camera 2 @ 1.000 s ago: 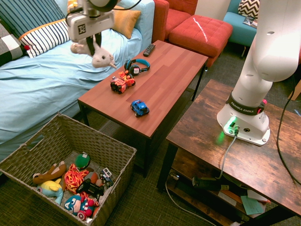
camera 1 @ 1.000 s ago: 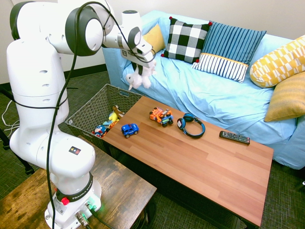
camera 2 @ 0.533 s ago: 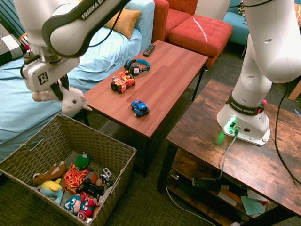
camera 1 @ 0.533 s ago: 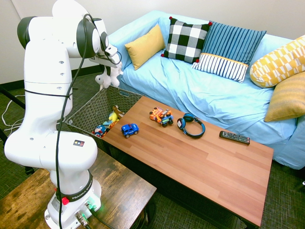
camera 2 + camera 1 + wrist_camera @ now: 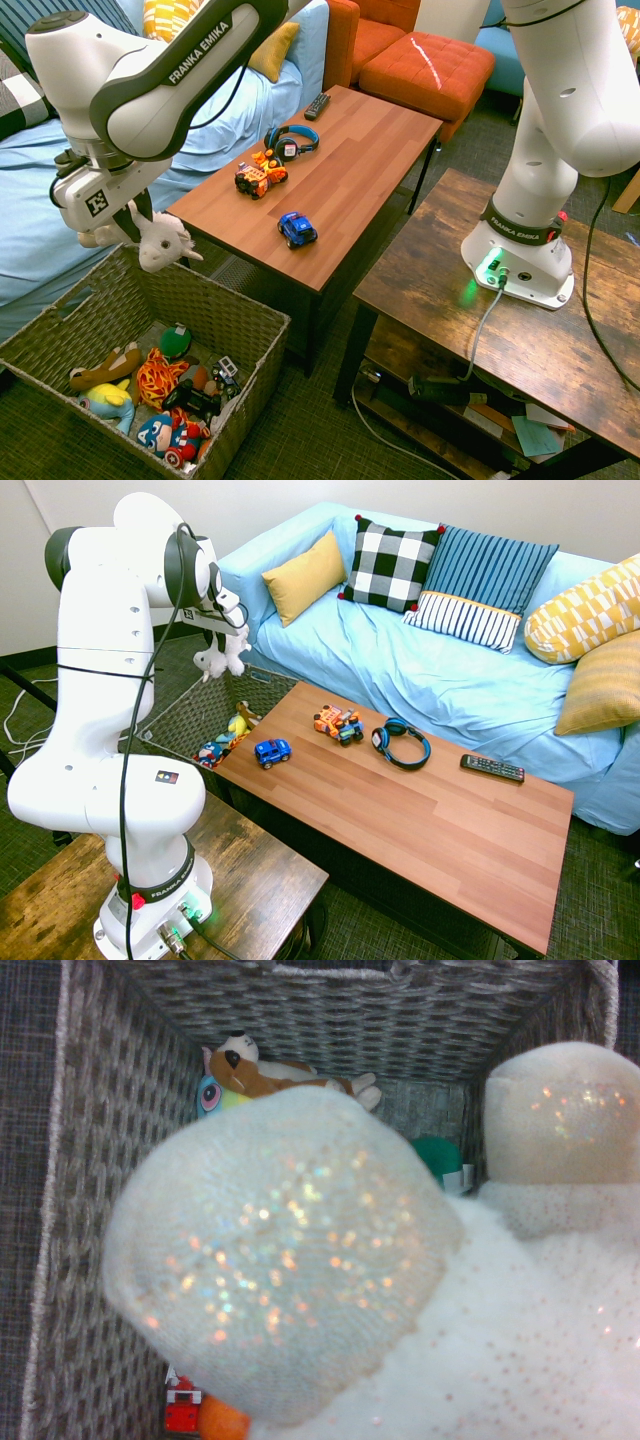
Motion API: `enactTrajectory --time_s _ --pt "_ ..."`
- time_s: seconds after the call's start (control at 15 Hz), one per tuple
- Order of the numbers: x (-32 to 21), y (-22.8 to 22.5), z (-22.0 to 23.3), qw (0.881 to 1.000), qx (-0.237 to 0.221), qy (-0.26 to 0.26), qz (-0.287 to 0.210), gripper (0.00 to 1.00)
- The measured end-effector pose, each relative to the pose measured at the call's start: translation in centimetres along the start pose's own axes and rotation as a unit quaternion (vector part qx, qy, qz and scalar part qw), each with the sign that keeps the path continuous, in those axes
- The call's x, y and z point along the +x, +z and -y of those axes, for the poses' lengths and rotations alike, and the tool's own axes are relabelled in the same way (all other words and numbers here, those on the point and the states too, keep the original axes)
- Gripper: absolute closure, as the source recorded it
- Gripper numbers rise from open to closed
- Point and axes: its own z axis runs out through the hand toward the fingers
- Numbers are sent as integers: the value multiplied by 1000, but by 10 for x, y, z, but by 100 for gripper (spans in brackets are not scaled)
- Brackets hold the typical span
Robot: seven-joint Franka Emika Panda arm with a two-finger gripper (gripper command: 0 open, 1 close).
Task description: Put the stuffed toy in the basket
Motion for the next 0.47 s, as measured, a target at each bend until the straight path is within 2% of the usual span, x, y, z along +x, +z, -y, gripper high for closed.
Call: enactTrajectory --time_s 0.47 --pt "6 -14 -2 1000 4 4 -6 0"
